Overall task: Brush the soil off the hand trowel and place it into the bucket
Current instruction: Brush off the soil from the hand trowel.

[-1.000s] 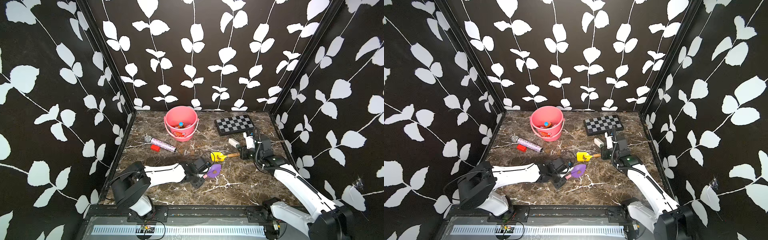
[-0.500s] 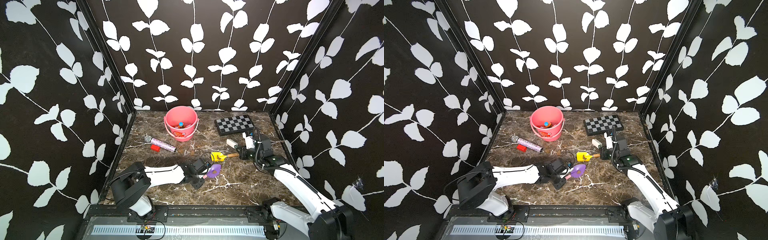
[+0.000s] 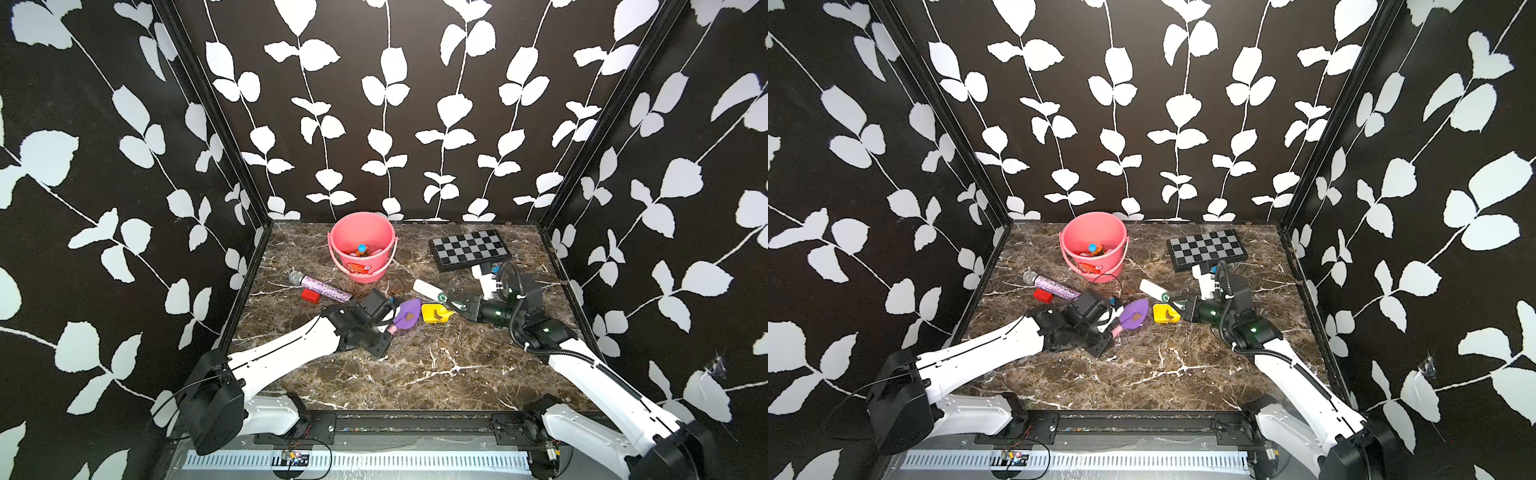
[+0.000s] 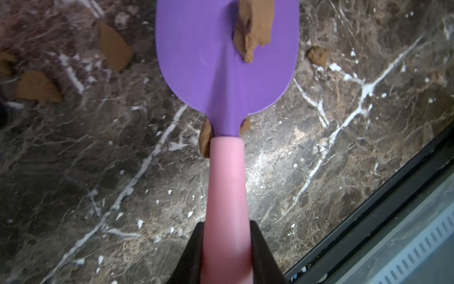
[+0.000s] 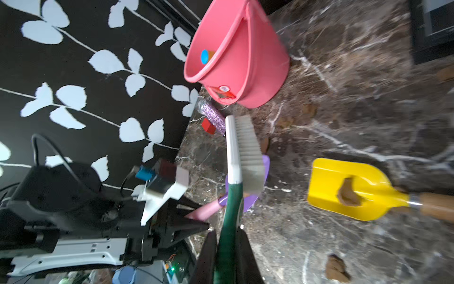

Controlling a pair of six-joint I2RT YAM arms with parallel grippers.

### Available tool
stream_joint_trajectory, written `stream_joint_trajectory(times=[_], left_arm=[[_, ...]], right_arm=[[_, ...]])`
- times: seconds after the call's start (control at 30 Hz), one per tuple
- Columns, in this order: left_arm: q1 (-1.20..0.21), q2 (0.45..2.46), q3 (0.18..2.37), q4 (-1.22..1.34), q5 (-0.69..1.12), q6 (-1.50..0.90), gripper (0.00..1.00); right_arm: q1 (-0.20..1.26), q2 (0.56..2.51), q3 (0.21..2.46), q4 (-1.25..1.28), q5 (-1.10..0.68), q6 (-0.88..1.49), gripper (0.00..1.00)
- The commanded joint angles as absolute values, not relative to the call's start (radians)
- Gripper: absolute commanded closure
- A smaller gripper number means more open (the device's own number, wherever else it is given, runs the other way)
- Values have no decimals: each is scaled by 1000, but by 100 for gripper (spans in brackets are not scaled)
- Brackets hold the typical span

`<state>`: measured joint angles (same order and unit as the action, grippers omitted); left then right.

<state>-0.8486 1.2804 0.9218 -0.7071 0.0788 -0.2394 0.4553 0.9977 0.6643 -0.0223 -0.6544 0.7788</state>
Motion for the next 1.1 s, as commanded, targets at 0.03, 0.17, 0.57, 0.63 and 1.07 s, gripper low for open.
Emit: stream_joint_trajectory(times=[0.03,0.17,0.57,0.63,1.07], left_arm=[[-792,1257,992,-801,160,-272,100],[-777,1265,1017,-794,196,-288,100],[-769,1271,1032,-811,212,-304,100],[-765,1269,1032,-816,217,-305,100],[-721,1275,1007,-818,225,-297,100]], right_arm=[[524,1063,611,261,-739,971,100],[581,1144,595,369,-749,1017,100],[513,1193,586,334,-729,970,100],[480,1170,592,292,-728,948,100],[554,1191,589,413,-757,1023,100]])
